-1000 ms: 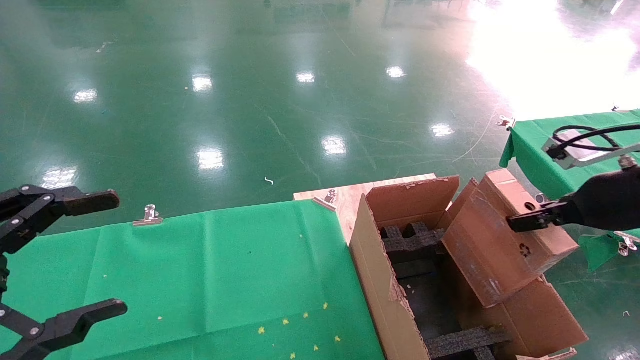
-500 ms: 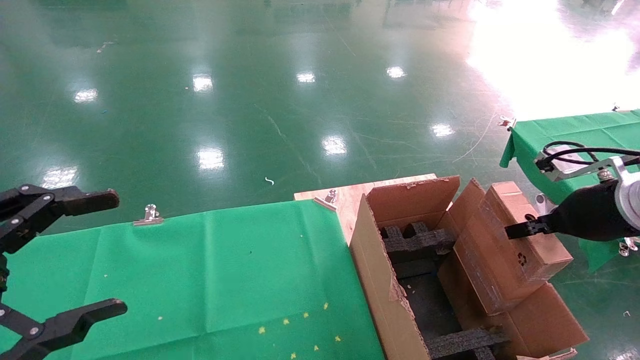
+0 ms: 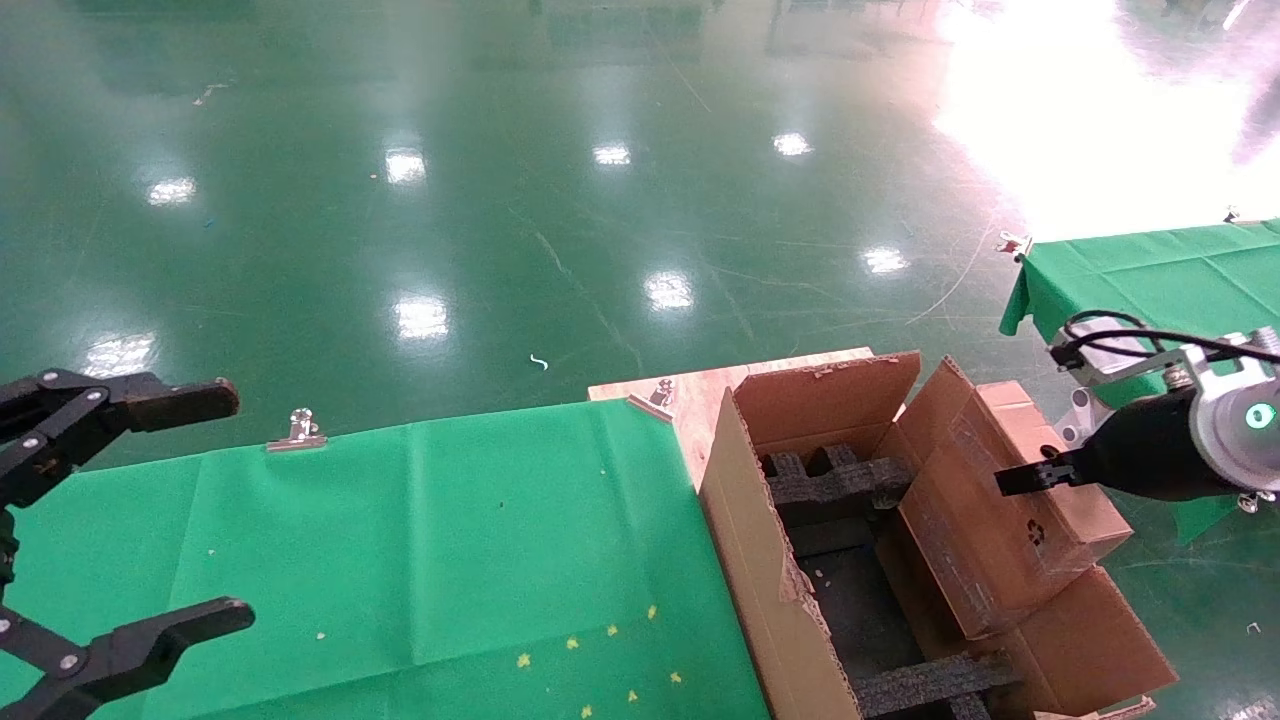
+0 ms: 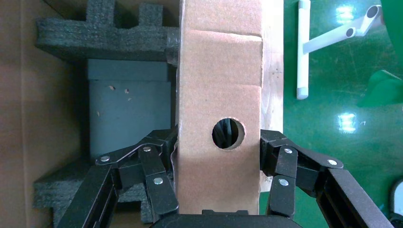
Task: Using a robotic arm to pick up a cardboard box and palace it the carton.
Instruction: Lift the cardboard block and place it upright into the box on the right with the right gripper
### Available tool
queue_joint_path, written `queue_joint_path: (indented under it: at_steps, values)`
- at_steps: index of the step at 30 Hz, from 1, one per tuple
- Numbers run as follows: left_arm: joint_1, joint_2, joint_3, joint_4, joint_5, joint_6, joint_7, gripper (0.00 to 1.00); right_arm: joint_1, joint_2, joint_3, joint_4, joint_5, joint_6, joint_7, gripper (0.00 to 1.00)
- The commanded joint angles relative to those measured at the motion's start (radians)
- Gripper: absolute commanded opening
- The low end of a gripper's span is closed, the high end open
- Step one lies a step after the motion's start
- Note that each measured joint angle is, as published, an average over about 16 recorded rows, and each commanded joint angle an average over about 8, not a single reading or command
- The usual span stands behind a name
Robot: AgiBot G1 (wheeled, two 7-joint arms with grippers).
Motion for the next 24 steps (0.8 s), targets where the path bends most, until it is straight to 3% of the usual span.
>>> queue_joint_path:
  at_steps: [1, 24]
  values:
    - [0.0, 0.0, 0.0, 0.0, 0.0, 0.0, 0.0, 1.0, -0.014, -0.003, -0.006, 0.0, -0.007, 0.017, 0.01, 0.0]
    - [0.0, 0.0, 0.0, 0.0, 0.0, 0.0, 0.0, 1.0, -0.158, -0.087, -0.066, -0.044, -0.086, 0.18, 0.111, 0.0]
